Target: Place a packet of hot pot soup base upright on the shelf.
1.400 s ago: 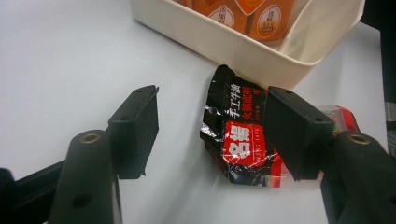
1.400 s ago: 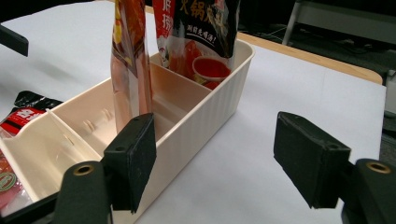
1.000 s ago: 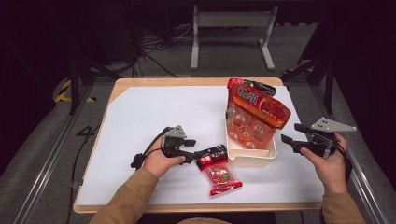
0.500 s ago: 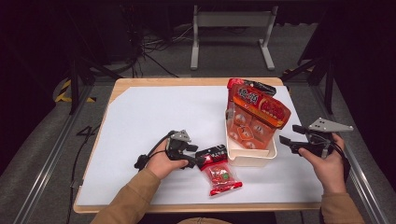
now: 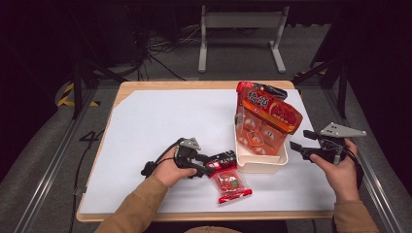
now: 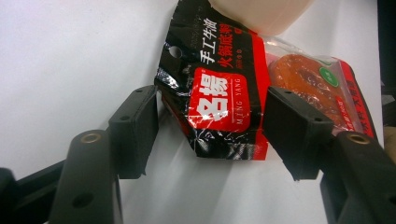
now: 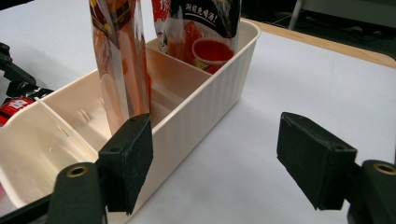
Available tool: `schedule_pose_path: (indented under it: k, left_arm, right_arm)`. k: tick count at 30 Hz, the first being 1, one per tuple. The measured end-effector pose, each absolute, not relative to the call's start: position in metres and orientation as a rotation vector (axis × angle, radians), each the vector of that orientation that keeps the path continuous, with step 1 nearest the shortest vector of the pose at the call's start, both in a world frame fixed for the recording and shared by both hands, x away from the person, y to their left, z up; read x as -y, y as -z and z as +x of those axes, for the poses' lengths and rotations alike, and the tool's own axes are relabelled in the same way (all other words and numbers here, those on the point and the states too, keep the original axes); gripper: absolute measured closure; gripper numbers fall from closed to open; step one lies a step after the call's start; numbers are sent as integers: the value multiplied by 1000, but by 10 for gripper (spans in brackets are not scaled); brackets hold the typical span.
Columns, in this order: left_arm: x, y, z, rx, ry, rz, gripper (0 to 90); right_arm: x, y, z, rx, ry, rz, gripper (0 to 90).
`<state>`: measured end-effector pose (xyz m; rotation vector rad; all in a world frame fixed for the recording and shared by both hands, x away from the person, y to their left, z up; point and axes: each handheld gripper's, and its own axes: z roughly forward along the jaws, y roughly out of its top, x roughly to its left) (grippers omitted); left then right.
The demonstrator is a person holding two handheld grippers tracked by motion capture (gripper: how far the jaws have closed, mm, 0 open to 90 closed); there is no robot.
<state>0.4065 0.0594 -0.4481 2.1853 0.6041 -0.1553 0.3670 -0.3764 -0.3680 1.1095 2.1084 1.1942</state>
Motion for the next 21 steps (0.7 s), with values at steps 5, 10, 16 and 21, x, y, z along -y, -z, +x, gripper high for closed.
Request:
schedule_pose_path:
  k: [5, 10, 16, 21]
  left_arm:
    - [-57, 451, 407, -598, 211, 2169, 448]
    - [-54, 452, 409, -622, 219, 2157, 488]
    - [-55, 454, 410, -657, 227, 2137, 590]
    - [-57, 456, 412, -709, 239, 2120, 639]
  right_arm:
    - [376, 369, 368, -2113, -1199, 1109, 278]
    - [376, 369, 368, -2115, -1203, 1108, 279]
    - [375, 369, 368, -2117, -1215, 1102, 277]
    - [375, 369, 368, -2118, -1217, 1099, 275]
